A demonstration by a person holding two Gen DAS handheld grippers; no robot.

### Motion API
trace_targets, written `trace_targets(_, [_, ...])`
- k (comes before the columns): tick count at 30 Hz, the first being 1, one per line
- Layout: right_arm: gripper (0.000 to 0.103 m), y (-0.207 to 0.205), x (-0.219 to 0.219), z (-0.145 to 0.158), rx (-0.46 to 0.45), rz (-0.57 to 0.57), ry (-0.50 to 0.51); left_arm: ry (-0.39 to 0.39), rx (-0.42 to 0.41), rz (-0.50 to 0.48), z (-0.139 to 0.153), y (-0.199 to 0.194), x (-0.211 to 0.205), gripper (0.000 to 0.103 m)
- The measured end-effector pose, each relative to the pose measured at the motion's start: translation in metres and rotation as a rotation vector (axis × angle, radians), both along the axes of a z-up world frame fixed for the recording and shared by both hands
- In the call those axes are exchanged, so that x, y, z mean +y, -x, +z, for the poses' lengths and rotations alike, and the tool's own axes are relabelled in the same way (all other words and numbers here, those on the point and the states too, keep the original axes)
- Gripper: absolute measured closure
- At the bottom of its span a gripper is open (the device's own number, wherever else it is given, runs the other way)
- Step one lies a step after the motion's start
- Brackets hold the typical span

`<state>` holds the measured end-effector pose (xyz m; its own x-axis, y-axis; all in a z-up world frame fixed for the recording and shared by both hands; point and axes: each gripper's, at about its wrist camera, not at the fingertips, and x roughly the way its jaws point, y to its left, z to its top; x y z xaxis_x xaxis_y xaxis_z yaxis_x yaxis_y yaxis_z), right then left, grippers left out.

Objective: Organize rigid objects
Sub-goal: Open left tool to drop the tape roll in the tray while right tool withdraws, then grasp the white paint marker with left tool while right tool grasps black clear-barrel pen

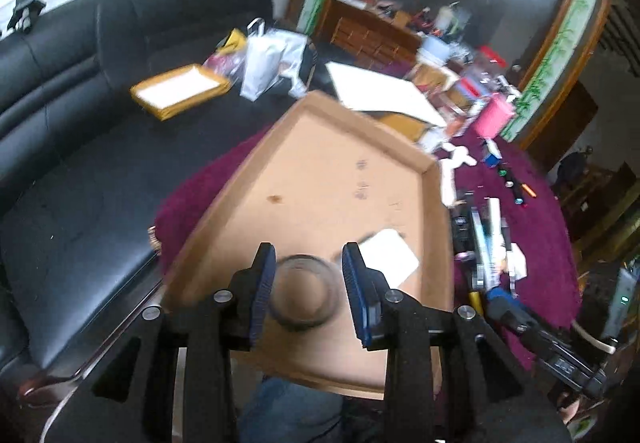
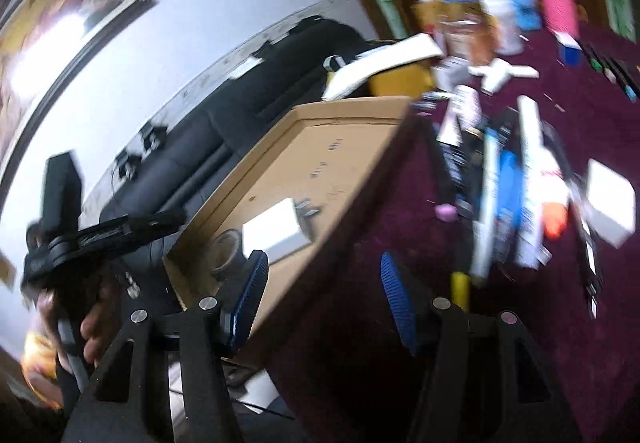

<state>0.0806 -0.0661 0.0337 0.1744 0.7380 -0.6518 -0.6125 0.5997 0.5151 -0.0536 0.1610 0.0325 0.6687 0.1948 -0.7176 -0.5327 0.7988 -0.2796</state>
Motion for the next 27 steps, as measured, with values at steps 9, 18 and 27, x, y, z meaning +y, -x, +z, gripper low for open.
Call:
trace_targets(9, [0.049,-0.004,-0.041,-0.008,0.027,-0.076,0.019,-0.025,-0.062,-0.099,-0.003,-0.036,-0.063,0.071])
trace_targets(18, [0.055,-0.021,-0.054,-0.005,0.013,-0.155,0.082,-0.050,0.019,-0.237,-0.009,-0.060,-0.101,0.071])
trace_targets(27, [0.058,-0.057,-0.077,0.008,-0.047,-0.221,0.191,0.076,0.049,-0.263,-0.017,-0.067,-0.103,0.071])
